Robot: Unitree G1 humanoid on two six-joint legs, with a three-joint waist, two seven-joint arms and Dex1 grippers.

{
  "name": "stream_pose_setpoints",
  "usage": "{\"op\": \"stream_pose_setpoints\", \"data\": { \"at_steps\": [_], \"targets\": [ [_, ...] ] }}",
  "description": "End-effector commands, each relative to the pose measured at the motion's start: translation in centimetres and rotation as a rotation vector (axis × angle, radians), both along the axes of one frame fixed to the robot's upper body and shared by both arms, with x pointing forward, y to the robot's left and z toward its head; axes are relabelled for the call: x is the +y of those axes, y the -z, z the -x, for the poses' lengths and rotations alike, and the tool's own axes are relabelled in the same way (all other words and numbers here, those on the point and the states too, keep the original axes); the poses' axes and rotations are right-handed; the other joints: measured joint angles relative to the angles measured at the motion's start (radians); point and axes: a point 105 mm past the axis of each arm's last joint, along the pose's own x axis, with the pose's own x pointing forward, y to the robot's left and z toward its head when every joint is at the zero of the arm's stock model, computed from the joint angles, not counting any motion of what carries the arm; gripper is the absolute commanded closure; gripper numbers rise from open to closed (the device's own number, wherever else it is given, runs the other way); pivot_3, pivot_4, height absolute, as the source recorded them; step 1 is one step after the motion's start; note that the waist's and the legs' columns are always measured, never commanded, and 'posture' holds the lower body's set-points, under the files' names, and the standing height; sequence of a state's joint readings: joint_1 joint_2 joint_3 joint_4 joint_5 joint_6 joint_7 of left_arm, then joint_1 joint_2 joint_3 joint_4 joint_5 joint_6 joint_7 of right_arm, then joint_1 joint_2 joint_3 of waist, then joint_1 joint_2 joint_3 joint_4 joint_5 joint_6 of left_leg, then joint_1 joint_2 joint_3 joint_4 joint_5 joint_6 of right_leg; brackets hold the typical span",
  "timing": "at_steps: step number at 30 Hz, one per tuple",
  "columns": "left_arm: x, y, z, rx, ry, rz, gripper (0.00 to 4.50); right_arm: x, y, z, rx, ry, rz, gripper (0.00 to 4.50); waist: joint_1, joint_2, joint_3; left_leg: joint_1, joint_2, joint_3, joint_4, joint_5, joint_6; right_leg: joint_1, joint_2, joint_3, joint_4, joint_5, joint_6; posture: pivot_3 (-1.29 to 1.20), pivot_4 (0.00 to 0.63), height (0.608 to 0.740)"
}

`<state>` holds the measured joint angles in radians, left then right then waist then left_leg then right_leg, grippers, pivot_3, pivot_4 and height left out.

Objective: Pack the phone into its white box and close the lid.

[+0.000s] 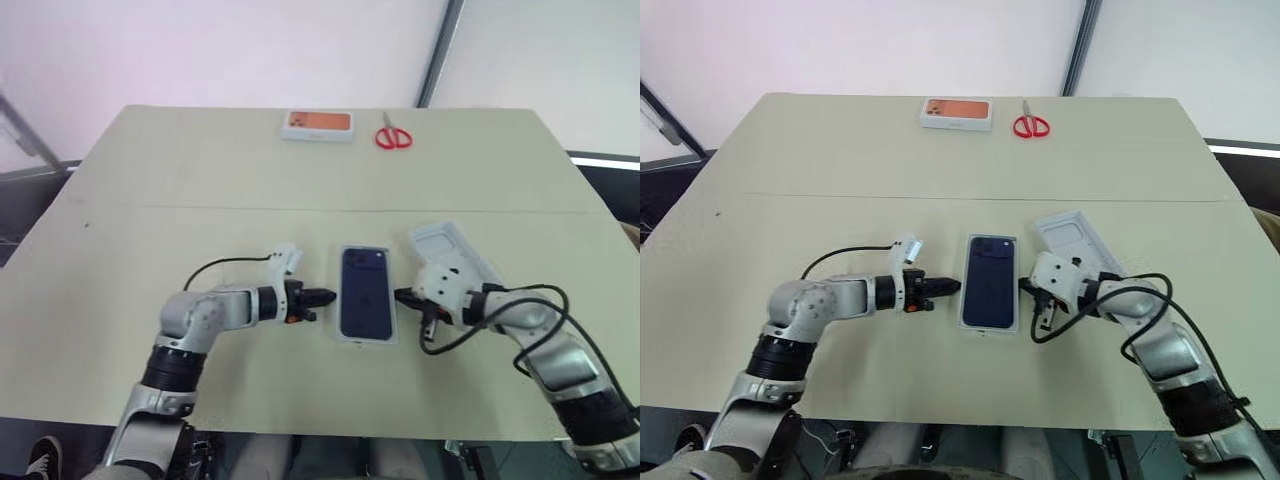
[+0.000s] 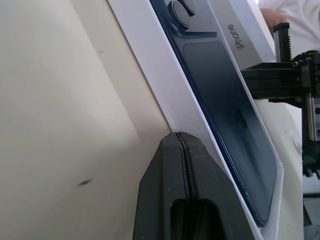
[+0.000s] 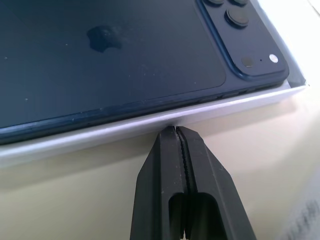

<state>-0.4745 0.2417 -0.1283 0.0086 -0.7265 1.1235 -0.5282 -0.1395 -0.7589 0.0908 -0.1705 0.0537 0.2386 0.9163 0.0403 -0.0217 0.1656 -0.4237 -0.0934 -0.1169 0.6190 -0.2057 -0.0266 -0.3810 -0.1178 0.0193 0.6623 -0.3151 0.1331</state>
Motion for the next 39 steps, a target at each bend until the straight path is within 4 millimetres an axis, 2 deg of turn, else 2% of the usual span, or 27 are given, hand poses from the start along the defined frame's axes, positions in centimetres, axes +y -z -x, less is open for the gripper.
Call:
{"op": "stream_pose_setpoints", "data": {
  "at_steps": [1, 9, 21, 39],
  "targets": [
    [-2.7, -0.5, 1.6, 0.003, 0.147, 0.062, 4.5, -1.2, -0.2, 0.4, -0.001, 0.014, 0.019, 4.47, 0.001, 0.0, 0.0, 0.0, 0.0, 0.0, 0.0, 0.0, 0.0, 0.0, 0.0, 0.0, 0.0, 0.0, 0.0, 0.0, 0.15, 0.74],
    [-3.2, -0.5, 0.4, -0.025, 0.158, 0.052, 4.5, -1.9, -0.3, 0.7, 0.013, 0.025, 0.029, 4.47, 0.0, 0.0, 0.0, 0.0, 0.0, 0.0, 0.002, -0.001, 0.001, 0.001, 0.0, -0.001, 0.0, 0.0, 0.0, 0.0, 0.15, 0.74],
    [-2.3, 0.1, 0.7, -0.034, 0.157, 0.031, 4.5, -1.6, -0.1, 0.5, 0.012, 0.006, 0.042, 4.47, -0.005, 0.0, 0.0, 0.0, 0.001, -0.001, 0.003, -0.001, 0.001, 0.002, 0.001, -0.001, 0.0, 0.0, 0.0, 0.0, 0.15, 0.74],
    [-0.3, 0.1, -1.1, -0.069, 0.111, -0.009, 4.5, -1.2, -0.1, 1.6, 0.035, -0.029, 0.037, 4.47, -0.011, 0.0, 0.0, 0.003, 0.001, -0.001, 0.002, -0.001, 0.001, 0.003, 0.001, -0.001, 0.0, 0.0, 0.0, 0.0, 0.15, 0.74]
  ]
}}
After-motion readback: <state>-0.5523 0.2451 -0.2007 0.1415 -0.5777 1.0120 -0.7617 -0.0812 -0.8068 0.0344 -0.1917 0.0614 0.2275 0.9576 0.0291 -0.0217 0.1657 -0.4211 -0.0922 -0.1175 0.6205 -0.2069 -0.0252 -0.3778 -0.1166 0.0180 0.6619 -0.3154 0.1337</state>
